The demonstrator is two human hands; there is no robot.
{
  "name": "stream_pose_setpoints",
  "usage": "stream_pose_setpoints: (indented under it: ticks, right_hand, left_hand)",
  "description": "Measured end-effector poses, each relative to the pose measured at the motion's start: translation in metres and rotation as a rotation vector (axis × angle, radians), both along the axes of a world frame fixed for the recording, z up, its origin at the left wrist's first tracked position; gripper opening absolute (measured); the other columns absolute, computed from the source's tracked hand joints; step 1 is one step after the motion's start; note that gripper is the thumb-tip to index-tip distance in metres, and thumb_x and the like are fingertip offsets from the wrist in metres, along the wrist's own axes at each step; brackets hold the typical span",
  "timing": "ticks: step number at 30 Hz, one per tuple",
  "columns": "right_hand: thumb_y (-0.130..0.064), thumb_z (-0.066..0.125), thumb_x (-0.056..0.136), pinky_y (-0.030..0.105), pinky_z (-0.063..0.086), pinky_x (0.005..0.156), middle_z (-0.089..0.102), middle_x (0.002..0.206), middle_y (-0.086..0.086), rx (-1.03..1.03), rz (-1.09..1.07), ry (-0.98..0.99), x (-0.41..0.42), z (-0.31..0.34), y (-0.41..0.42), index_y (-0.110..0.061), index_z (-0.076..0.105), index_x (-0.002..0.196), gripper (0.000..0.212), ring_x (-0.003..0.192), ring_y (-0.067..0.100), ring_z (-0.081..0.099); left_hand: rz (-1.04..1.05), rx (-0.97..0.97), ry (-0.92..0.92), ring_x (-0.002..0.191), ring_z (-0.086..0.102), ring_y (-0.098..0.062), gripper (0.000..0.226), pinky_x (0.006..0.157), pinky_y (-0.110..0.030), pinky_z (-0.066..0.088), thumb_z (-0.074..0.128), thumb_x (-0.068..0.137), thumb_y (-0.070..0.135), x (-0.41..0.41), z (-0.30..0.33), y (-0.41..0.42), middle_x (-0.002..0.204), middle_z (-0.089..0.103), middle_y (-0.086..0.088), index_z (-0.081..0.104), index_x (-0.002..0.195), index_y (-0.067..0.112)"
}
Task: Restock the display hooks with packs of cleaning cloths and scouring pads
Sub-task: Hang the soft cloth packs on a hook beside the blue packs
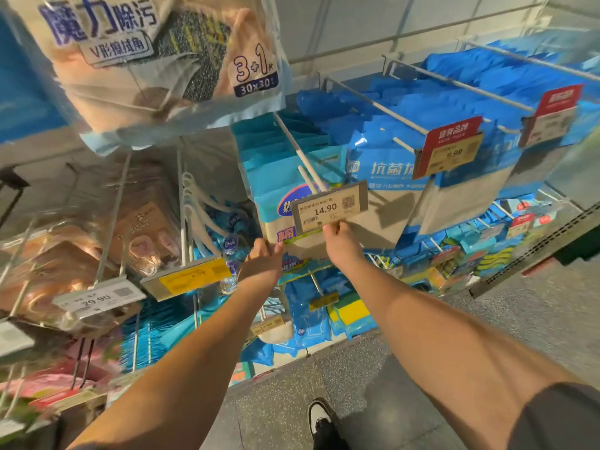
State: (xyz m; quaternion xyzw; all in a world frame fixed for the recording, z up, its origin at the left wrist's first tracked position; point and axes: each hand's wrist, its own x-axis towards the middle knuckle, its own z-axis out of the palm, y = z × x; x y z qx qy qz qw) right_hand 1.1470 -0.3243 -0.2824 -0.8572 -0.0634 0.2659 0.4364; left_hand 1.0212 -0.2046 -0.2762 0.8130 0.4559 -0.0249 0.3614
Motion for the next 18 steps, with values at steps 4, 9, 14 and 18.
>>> stream_pose_setpoints:
  ticks: [4, 9, 14, 18]
  right_hand:
    - [-0.059, 0.036, 0.100, 0.036, 0.041, 0.090, 0.049, 0.144, 0.014, -0.061, 0.038, -0.028, -0.030, 0.007, -0.033, -0.011, 0.033, 0.149, 0.070, 0.125, 0.033, 0.052]
    - [-0.042, 0.046, 0.102, 0.034, 0.042, 0.088, 0.060, 0.125, 0.016, -0.109, 0.079, -0.145, -0.094, 0.022, -0.089, -0.005, 0.049, 0.138, 0.052, 0.116, 0.033, 0.056]
    - [-0.041, 0.048, 0.102, 0.040, 0.046, 0.099, 0.061, 0.129, 0.013, -0.132, 0.203, -0.187, -0.198, 0.031, -0.142, -0.009, 0.051, 0.137, 0.047, 0.117, 0.033, 0.058]
    - [-0.037, 0.050, 0.101, 0.035, 0.041, 0.105, 0.054, 0.142, 0.005, -0.173, 0.347, -0.204, -0.295, 0.037, -0.170, -0.011, 0.047, 0.143, 0.049, 0.127, 0.024, 0.053]
  left_hand:
    - [-0.096, 0.035, 0.054, 0.113, 0.062, -0.039, 0.064, 0.091, -0.042, 0.050, 0.030, 0.099, 0.068, -0.028, 0.002, -0.013, 0.120, 0.065, -0.018, 0.052, 0.124, 0.014]
    - [-0.227, 0.073, -0.049, 0.120, 0.060, -0.037, 0.046, 0.094, -0.039, 0.046, 0.045, 0.105, 0.042, -0.103, 0.012, -0.049, 0.131, 0.063, -0.020, 0.056, 0.135, 0.008]
    - [-0.314, 0.102, -0.061, 0.111, 0.064, -0.031, 0.037, 0.091, -0.036, 0.049, 0.051, 0.103, 0.039, -0.221, 0.015, -0.076, 0.124, 0.067, -0.014, 0.063, 0.126, 0.013]
    - [-0.352, 0.134, -0.061, 0.108, 0.065, -0.035, 0.031, 0.082, -0.035, 0.047, 0.057, 0.102, 0.030, -0.330, 0.021, -0.099, 0.117, 0.067, -0.015, 0.064, 0.119, 0.005]
